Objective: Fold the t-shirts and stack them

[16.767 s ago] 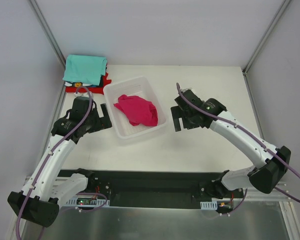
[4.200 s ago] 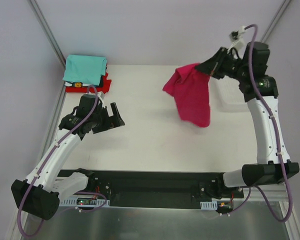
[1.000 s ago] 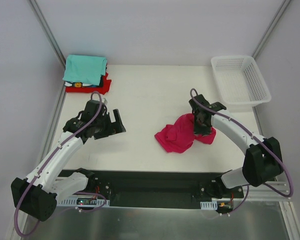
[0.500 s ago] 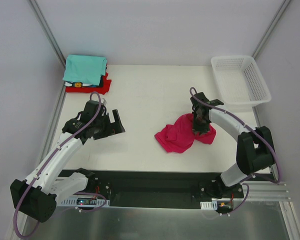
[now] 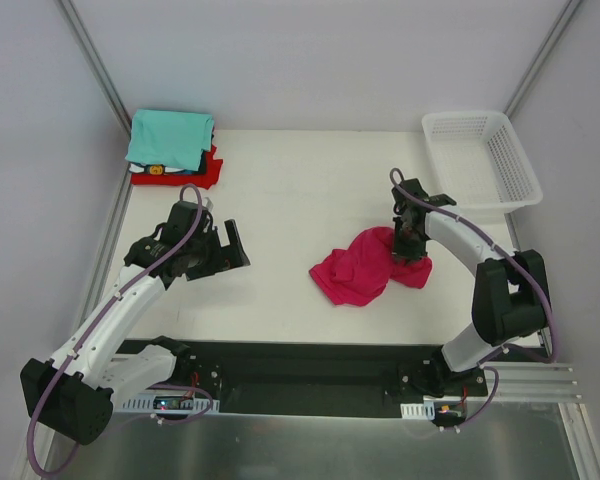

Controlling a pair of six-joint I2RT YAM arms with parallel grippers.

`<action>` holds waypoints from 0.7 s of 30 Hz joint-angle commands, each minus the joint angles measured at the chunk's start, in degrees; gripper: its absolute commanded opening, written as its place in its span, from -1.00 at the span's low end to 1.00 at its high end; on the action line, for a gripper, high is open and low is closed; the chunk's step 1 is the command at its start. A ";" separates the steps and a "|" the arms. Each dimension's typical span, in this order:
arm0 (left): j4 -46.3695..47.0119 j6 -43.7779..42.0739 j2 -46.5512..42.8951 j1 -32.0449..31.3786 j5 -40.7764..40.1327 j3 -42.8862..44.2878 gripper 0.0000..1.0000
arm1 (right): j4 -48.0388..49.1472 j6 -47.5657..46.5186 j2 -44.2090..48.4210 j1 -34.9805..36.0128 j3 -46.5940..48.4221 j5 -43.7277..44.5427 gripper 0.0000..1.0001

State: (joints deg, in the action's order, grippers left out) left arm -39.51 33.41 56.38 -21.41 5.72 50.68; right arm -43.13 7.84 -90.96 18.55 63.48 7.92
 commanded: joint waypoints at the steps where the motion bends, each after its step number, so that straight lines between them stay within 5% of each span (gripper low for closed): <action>1: -0.57 -1.15 0.04 -0.48 -0.53 1.18 0.98 | -0.46 -0.80 0.34 -1.41 0.50 -0.98 -0.48; 21: -0.92 -1.33 -0.22 -0.48 -0.62 1.79 0.98 | 2.79 -0.19 -0.98 -1.23 -2.84 -6.25 -0.54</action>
State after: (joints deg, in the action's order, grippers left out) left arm -39.75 33.39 56.47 -21.41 5.69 50.70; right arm -40.69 7.64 -91.98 17.10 61.60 2.55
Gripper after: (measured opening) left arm 0.991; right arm 0.232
